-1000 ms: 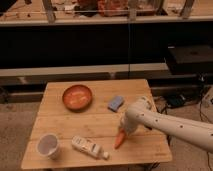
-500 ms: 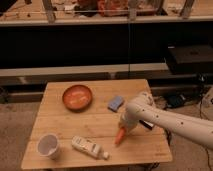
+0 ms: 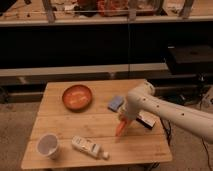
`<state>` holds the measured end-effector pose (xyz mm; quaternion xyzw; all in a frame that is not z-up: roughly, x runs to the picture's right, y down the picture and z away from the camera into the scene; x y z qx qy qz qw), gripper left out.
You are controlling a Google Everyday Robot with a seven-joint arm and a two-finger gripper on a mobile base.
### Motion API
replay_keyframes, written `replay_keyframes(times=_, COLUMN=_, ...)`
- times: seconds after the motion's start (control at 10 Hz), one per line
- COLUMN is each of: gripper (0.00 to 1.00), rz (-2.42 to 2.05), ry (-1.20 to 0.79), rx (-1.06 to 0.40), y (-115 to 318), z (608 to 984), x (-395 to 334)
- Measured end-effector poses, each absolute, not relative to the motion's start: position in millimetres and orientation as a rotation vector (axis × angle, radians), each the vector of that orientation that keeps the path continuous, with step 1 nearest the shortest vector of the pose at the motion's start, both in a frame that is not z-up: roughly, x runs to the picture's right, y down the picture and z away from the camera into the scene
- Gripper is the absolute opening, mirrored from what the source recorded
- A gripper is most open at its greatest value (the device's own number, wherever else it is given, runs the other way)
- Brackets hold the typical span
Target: Place the pepper in the ceramic bowl
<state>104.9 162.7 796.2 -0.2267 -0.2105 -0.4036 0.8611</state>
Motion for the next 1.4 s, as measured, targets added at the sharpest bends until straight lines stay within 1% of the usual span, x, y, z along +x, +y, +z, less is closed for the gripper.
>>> replay_keyframes(times=0.2, gripper=0.13, rz=-0.874, ry=-0.447, rx=-0.475, y=153, z=800, x=86)
replay_keyframes(times=0.5, gripper=0.13, rz=-0.905, ry=-0.453, rx=-0.470, y=122, z=809, x=67)
replay_keyframes(times=0.7, gripper=0.13, rz=-0.912, ry=-0.454, rx=-0.468, y=115, z=811, x=61)
replay_keyframes(times=1.0, gripper=0.13, rz=-0.929, ry=-0.458, rx=-0.451, y=85, z=823, x=36)
replay_keyframes(times=1.4, gripper=0.13, rz=-0.938, ry=-0.451, rx=-0.446, y=69, z=825, x=26)
